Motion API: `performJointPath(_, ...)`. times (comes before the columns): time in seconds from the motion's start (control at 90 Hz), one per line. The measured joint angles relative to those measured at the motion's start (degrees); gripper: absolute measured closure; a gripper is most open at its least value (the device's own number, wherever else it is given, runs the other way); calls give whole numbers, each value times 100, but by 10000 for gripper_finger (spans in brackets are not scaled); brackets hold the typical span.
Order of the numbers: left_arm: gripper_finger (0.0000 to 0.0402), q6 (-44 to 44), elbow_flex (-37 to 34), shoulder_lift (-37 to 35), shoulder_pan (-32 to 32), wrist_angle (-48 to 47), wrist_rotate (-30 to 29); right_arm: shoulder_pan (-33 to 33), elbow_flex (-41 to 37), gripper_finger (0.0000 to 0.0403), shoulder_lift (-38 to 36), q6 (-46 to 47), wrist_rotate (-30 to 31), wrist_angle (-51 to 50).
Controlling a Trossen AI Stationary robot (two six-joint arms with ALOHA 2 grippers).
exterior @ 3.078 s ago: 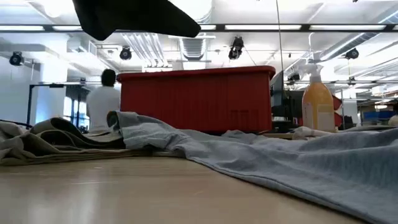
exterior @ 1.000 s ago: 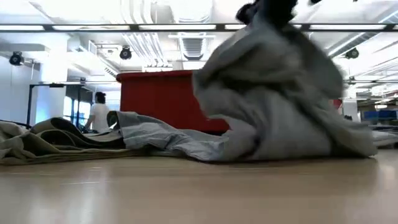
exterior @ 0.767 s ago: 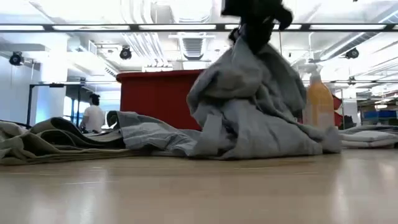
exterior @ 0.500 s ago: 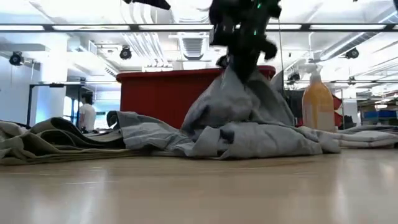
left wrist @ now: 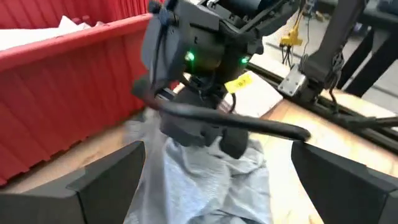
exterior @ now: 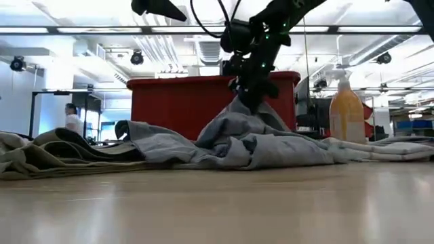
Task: Fold laundry
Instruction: Fold the gray shirt
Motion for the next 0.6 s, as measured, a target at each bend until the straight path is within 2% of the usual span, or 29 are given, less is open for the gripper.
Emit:
performJointPath(0.211,13,-152,-118,4,32,85,-53,-111,0,208,-212,-78,-33,119)
performJointPath(0.322,13,-89,-126,4,57,82,-150,-87,2,146,-233,57,690,559)
performJointPath(0.444,13,-15,-126,4,126,80,-151,-89,2,132,-263,251,1008,950)
performJointPath(0.522,13,69,-126,4,181,73,-150,-58,2,146,-397,534,1138,895)
performJointPath(0.6,13,149,-126,4,217,69,-150,-47,2,170,-663,846,845,457)
